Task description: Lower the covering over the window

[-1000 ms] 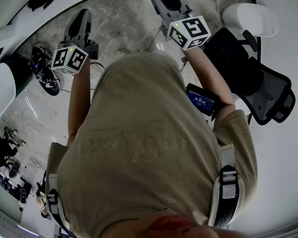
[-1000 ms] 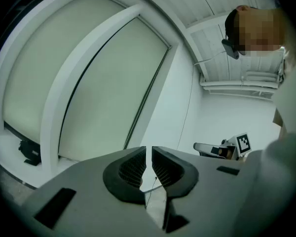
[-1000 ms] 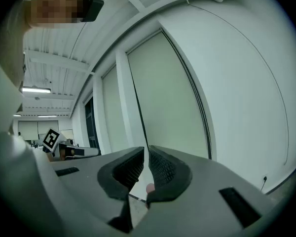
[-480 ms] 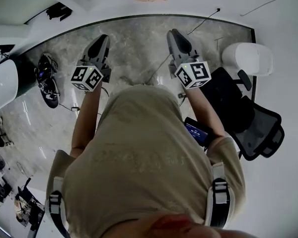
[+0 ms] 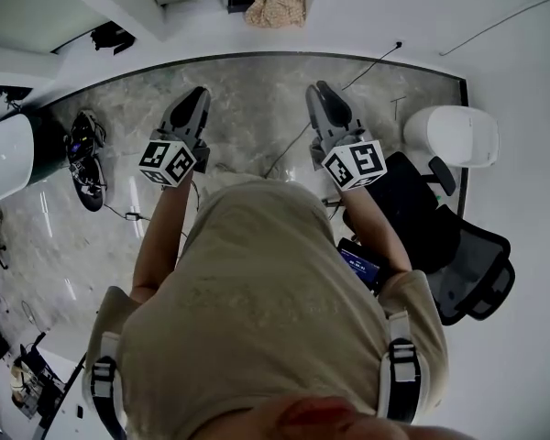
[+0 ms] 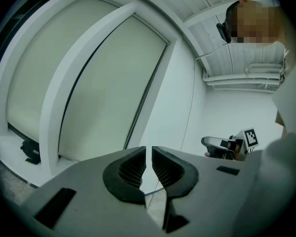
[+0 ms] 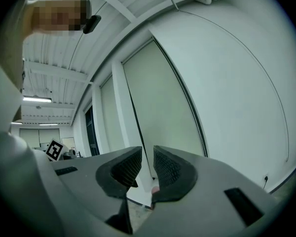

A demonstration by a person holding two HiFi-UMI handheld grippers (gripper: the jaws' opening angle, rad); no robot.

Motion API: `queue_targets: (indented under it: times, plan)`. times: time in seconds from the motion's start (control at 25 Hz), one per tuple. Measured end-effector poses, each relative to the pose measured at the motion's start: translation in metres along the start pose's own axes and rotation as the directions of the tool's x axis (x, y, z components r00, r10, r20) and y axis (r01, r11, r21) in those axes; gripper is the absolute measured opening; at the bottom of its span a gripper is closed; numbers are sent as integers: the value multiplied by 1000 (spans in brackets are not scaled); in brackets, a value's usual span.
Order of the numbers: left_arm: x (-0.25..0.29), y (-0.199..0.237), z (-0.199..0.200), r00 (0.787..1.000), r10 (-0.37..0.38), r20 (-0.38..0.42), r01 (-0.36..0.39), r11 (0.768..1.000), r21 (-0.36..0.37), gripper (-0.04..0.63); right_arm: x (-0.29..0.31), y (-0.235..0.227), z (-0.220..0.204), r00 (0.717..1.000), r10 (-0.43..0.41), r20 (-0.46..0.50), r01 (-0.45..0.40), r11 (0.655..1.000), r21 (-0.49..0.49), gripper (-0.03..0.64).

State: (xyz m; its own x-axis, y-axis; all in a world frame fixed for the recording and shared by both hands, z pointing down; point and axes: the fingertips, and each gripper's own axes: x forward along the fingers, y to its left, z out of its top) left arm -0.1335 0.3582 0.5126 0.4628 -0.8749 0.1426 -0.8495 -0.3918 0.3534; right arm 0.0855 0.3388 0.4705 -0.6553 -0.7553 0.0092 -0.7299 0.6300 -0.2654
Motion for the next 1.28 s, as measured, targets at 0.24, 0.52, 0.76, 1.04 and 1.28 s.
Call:
queue_targets:
  times: [0.24,0.52,0.76,1.04,1.28]
  plan:
    - [22,-12,-12,1000,20,5,-20,1000,-10,51,-3,-34,-2,1000,-3,-14,3,1000,4,60]
    - [33,39,-4,999,52,-7,-52,998,-42,51,47,-49,-10,998,-54,-32,55,999,2,60]
    - [34,48,-8,998,68,-2,-68,996,-58,51,47,-58,-18,996,-78,-42,78,997,4,60]
    - [57,88,16,1000,-1,-26,0,999,-39,51,98,-45,-9,994,-101,-38,101,995,-14,60]
    - [64,97,30,998,-60,-16,60,998,-24,27,110,-37,-1,990,-140,-21,139,990,-38,60]
